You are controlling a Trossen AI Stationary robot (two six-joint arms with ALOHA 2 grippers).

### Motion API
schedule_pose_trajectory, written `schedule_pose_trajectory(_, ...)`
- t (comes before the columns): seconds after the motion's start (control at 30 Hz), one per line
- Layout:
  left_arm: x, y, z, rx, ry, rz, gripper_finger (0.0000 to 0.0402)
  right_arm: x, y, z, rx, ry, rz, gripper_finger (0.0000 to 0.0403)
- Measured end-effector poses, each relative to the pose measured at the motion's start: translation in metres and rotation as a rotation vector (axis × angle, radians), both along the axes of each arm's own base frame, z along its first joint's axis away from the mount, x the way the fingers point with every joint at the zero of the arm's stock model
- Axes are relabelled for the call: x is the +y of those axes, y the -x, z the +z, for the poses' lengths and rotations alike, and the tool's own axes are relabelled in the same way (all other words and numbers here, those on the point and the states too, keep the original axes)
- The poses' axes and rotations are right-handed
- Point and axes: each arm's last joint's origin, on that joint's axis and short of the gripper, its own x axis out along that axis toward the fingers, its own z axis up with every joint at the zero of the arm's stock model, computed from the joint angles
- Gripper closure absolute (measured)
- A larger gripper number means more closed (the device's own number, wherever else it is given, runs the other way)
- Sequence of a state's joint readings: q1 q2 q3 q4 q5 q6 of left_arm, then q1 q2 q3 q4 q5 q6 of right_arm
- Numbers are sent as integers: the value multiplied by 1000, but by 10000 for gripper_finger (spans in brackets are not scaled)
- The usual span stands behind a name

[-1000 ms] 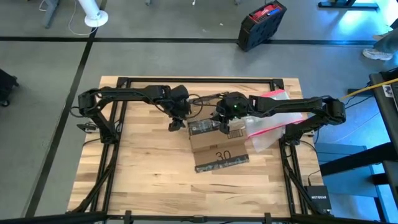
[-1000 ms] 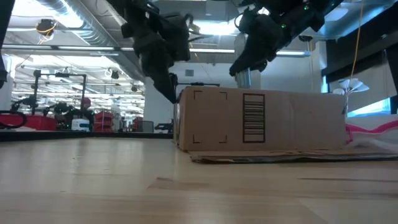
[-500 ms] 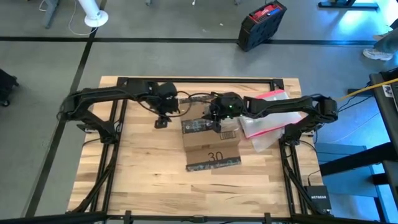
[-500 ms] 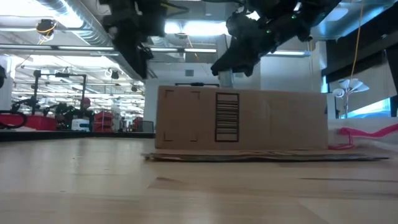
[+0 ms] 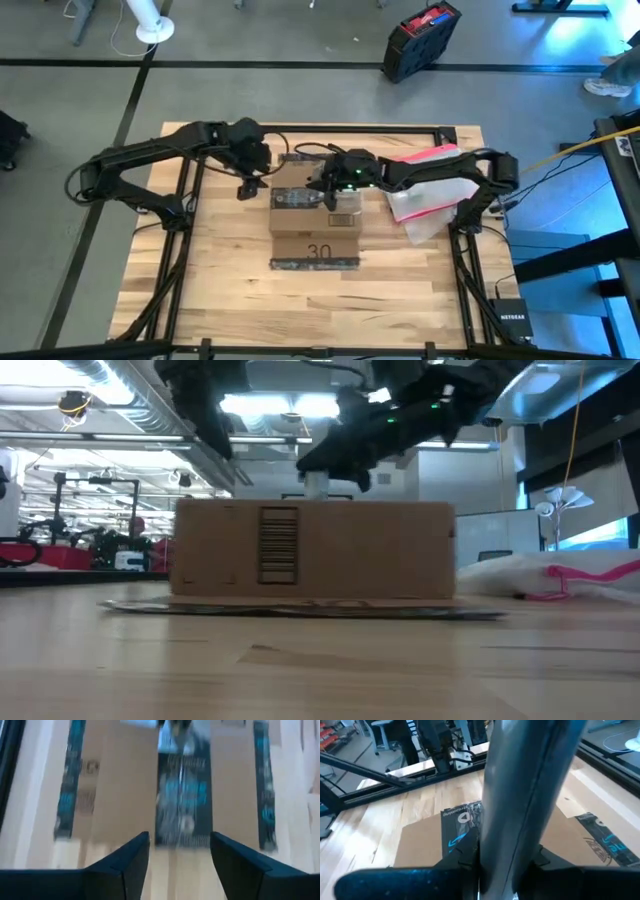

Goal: Unpack boxes
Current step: Break down the cardboard box with the gray cutter until it is fully flat

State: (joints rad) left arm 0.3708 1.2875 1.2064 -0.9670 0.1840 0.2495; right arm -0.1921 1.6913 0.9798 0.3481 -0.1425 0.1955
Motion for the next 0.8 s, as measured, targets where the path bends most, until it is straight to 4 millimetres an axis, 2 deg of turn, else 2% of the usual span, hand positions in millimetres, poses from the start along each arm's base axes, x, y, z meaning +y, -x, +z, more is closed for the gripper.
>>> schedule_pose_trajectory(0.2, 0, -11, -26, -24, 34, -62, 200, -2, -41, 4, -55, 14, -5, 331)
schedule_pose_trajectory(0.43, -4, -3, -71, 96, 73, -106, 200, -4, -75, 9, -106, 21, -33, 331)
schedule_pose_trajectory(0.67, -8, 7, -99, 144, 99, -111, 200, -4, -77, 5, -25, 25, -29, 331)
schedule_pose_trajectory(0.8, -9, 11, -108, 165, 114, -107, 201, -2, -75, 0, 27, 13, -8, 331)
